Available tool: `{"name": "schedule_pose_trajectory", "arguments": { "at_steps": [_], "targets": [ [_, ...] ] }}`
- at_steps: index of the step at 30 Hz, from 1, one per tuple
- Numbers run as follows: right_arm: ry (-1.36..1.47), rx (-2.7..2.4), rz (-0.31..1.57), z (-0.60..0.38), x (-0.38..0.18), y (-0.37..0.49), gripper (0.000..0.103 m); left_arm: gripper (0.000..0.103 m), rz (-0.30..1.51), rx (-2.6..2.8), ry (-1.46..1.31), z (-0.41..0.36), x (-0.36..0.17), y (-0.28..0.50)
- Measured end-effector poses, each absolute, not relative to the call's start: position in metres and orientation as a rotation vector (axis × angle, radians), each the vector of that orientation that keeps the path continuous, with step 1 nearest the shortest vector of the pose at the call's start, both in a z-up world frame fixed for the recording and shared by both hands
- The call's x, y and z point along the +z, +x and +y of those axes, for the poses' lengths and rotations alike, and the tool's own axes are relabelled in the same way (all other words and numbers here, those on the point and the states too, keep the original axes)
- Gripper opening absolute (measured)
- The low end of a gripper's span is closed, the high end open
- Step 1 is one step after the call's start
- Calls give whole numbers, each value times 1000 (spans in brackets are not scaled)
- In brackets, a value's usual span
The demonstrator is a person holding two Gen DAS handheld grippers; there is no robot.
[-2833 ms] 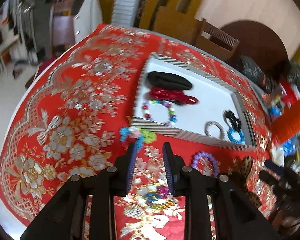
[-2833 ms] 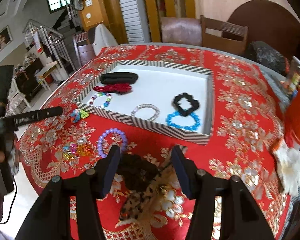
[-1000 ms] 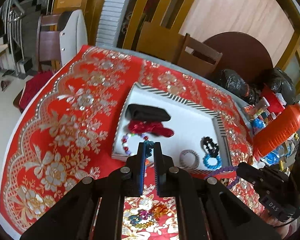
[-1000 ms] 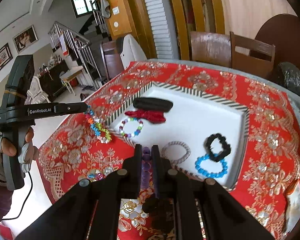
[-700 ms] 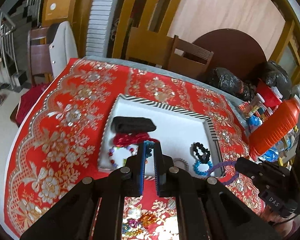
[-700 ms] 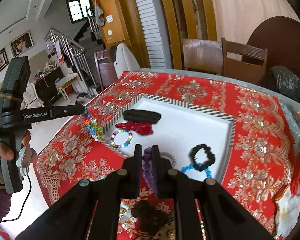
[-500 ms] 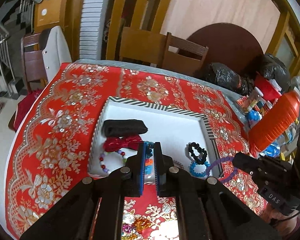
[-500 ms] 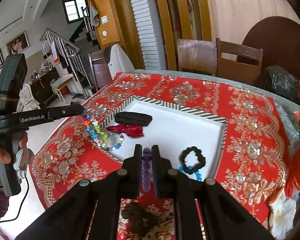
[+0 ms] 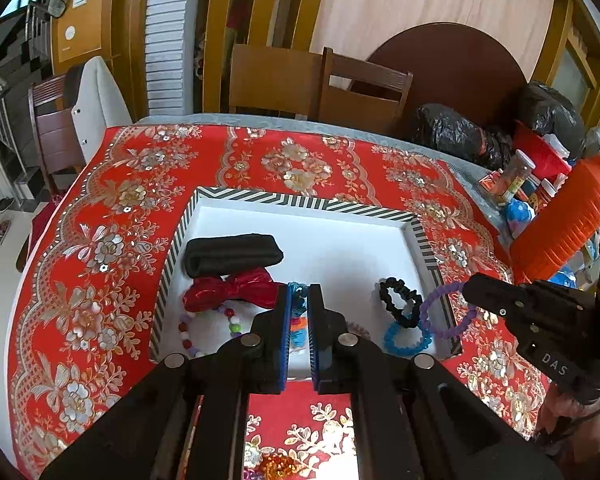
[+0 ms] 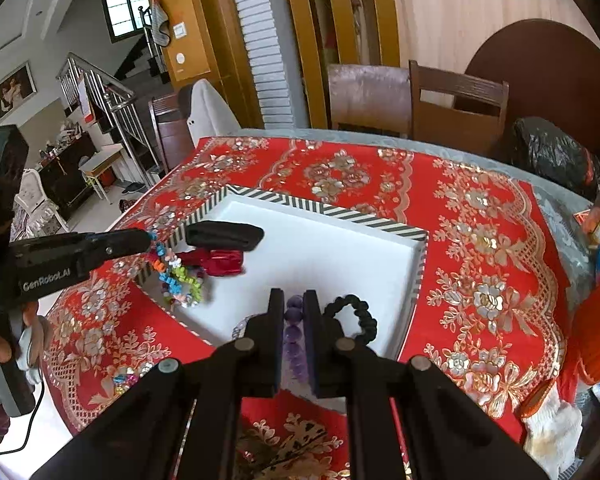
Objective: Organize jewelry
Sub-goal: 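Carry both bracelets into the tray and open both tools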
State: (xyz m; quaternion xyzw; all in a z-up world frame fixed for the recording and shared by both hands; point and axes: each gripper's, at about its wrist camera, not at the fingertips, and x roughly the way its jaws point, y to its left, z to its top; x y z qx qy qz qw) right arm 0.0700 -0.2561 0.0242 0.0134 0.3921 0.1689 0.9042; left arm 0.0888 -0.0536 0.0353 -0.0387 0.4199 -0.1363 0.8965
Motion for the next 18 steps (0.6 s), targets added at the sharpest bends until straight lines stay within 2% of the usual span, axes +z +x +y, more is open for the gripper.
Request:
{"name": "schedule_pose_trajectory", "arguments": {
  "at_steps": [18],
  "targets": [
    [11,364,888,-217,-5,129,9,19,952,-211,-101,-40,-11,114]
  ]
}}
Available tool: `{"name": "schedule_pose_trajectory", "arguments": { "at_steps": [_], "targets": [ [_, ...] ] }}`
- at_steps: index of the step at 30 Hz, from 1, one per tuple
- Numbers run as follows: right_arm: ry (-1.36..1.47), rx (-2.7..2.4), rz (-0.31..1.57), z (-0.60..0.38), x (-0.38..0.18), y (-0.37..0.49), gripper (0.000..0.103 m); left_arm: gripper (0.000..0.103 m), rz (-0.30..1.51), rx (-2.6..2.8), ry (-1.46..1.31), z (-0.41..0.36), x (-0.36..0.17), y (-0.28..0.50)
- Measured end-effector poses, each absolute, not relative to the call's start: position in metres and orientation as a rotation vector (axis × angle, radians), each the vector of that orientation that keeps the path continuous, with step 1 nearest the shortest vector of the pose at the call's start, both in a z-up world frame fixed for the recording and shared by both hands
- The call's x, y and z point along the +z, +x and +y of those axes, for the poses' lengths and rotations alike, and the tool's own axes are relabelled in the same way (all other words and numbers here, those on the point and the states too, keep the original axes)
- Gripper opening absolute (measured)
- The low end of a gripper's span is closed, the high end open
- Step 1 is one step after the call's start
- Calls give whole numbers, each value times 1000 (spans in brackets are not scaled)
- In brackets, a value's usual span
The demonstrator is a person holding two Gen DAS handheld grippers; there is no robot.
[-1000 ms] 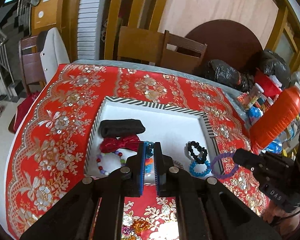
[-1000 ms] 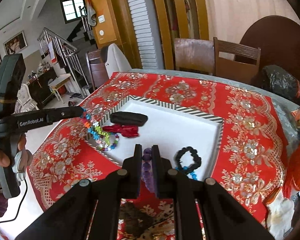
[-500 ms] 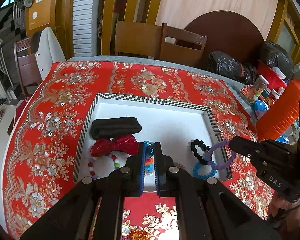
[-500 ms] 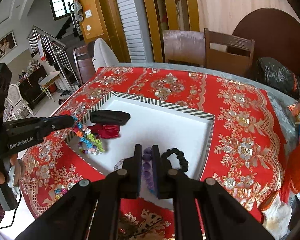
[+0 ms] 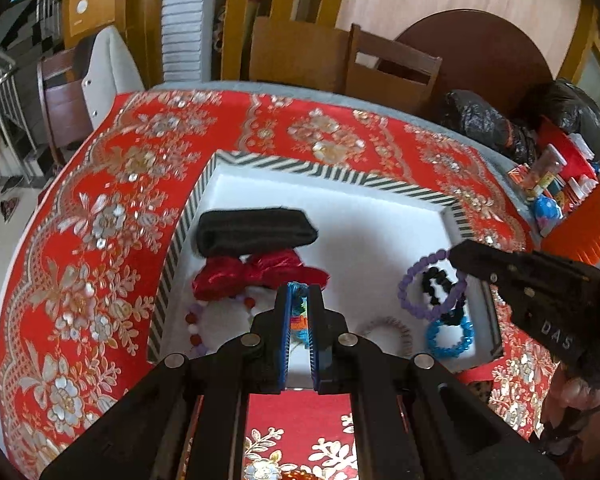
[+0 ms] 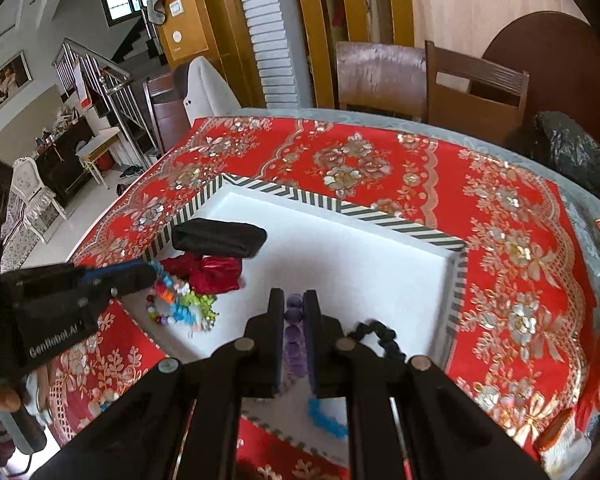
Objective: Organize jewelry
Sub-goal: 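Carry both bracelets into the tray and open both tools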
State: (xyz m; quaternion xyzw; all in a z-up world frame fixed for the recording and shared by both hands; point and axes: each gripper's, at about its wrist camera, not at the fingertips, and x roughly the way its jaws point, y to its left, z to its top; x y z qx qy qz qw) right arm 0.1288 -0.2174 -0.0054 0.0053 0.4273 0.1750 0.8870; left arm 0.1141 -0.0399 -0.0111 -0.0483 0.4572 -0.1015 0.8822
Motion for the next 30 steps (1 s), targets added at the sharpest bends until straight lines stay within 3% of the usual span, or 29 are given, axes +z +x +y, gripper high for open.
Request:
{"name": "schedule_pose_trajectory", "arguments": {
  "at_steps": [21,27,30],
  "targets": [
    [57,220,1027,-242,-83,169,10,19,1024,-202,-104,-49,-45,112],
    [58,246,1006,-238,-70,158,32,20,1013,-202,-85,-52,-41,107],
    [70,249,999,-239,-64,150,38,32,1002,-199,-71,-53,-38,103]
  ]
}}
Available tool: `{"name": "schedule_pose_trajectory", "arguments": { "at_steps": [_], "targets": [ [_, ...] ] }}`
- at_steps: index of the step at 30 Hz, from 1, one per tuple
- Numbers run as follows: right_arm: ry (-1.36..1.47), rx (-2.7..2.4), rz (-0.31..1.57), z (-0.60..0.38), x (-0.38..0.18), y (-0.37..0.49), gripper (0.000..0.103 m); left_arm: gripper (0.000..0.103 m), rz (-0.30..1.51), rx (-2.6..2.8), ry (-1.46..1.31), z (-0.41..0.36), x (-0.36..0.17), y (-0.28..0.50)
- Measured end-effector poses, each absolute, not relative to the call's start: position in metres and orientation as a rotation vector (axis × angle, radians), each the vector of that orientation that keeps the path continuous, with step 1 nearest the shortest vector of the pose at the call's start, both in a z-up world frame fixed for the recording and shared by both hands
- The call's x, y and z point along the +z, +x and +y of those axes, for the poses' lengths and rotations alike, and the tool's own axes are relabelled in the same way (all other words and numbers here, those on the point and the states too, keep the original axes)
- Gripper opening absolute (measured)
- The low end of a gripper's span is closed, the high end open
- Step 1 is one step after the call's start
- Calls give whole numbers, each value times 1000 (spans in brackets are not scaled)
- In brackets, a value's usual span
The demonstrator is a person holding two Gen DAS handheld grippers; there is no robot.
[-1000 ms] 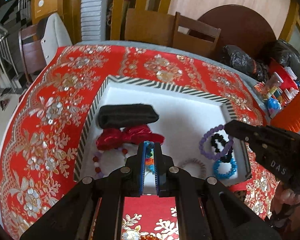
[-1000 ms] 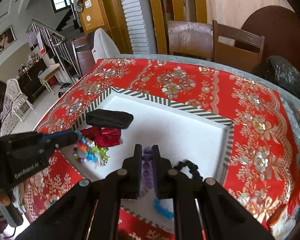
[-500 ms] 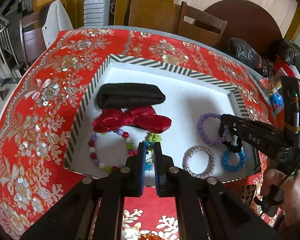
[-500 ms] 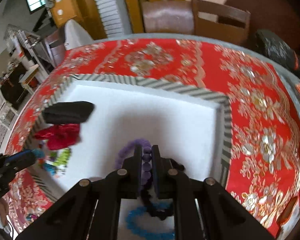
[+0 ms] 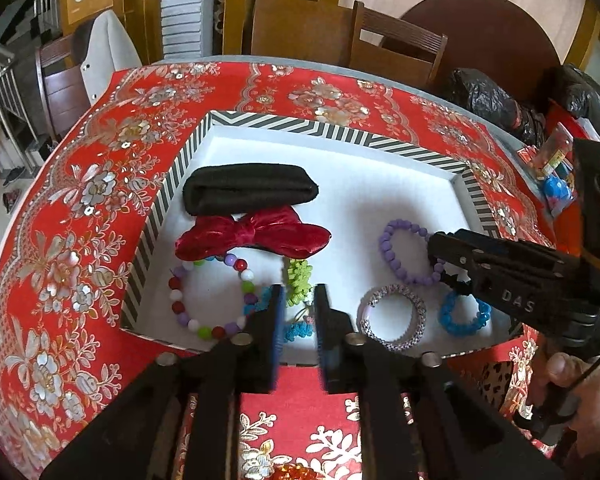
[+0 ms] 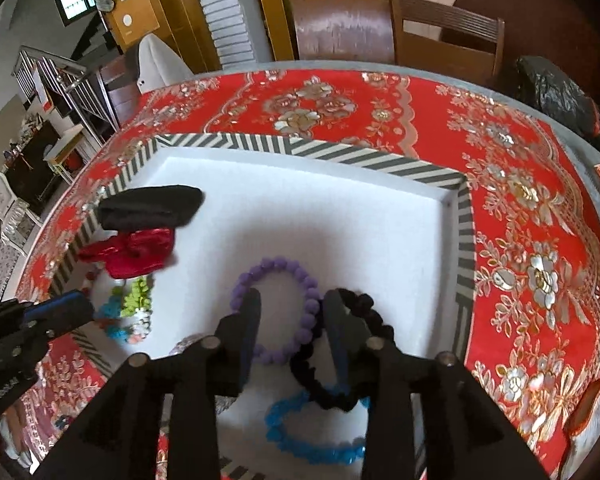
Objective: Organize jewelry
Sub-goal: 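Carry both bracelets into the tray and open both tools, then withdraw both tools from the tray toward the leopard bow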
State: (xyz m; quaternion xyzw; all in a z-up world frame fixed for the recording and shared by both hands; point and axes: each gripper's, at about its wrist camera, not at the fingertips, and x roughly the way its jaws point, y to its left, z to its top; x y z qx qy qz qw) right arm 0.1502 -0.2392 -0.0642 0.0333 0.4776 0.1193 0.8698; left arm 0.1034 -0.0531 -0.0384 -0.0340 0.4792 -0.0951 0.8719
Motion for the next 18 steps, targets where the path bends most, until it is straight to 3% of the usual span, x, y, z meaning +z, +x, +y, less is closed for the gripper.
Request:
{"name": "schedule_pose_trajectory", "arguments": {
  "at_steps": [18],
  "targets": [
    [73,237,907,-257,-28,75,47,36,896,-164,-4,-60,-12,61]
  ]
}}
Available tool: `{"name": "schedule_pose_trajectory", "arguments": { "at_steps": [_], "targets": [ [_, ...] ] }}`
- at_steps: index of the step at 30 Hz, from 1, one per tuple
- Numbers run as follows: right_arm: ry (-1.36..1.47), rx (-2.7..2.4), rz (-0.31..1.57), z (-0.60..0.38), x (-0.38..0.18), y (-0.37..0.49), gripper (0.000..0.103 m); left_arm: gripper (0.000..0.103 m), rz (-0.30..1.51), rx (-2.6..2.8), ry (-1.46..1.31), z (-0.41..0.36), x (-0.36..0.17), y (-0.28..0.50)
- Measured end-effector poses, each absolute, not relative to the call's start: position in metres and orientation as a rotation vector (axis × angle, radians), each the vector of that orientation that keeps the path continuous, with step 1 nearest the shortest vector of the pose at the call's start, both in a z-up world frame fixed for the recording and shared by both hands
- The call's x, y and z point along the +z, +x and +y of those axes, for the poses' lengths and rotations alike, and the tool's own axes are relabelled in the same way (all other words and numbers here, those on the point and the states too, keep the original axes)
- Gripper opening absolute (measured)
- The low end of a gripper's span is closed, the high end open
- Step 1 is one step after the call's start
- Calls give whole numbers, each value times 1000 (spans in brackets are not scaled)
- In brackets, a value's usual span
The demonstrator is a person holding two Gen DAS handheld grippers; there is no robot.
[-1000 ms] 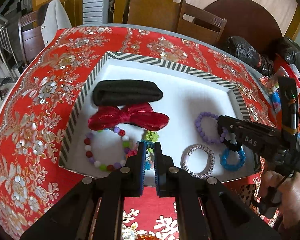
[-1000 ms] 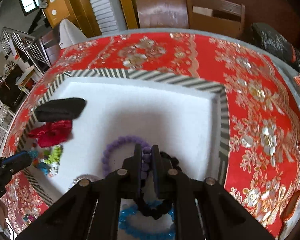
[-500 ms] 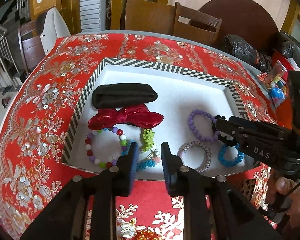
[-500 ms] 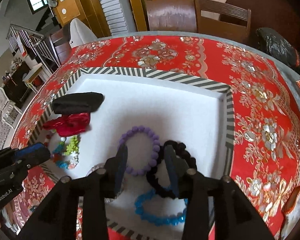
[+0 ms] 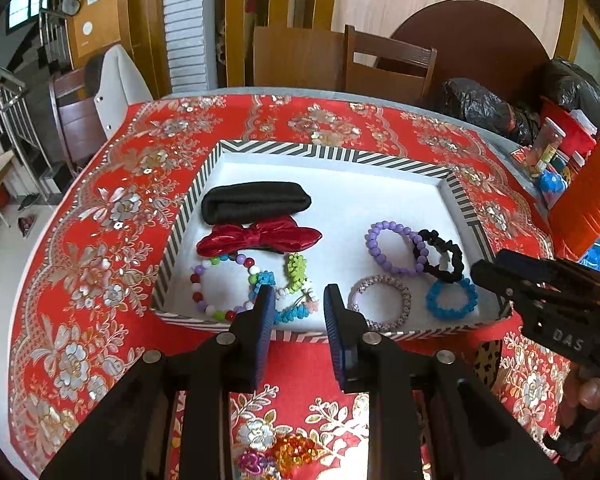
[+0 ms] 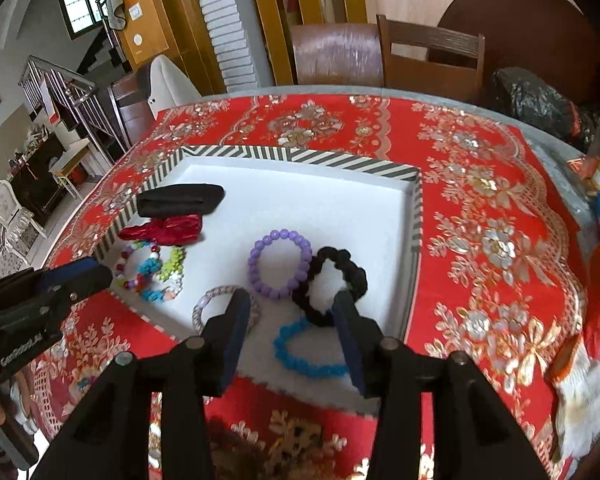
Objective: Organize jewelry
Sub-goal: 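Withdraw both tools from the tray toward the leopard bow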
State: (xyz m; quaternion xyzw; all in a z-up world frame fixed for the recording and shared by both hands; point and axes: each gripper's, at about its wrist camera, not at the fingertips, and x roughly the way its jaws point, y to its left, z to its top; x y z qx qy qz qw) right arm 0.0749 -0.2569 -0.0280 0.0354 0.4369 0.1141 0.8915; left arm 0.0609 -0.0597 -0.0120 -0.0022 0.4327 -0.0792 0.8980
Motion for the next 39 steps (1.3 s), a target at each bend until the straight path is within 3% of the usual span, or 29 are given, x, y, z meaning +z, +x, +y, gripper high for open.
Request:
{"name": "schedule_pose_trajectory", "arguments": {
  "at_steps": [39],
  "targets": [
    [26,235,811,-253,0,-30,56,36,793,-139,34,-70,6,-10]
  ]
}}
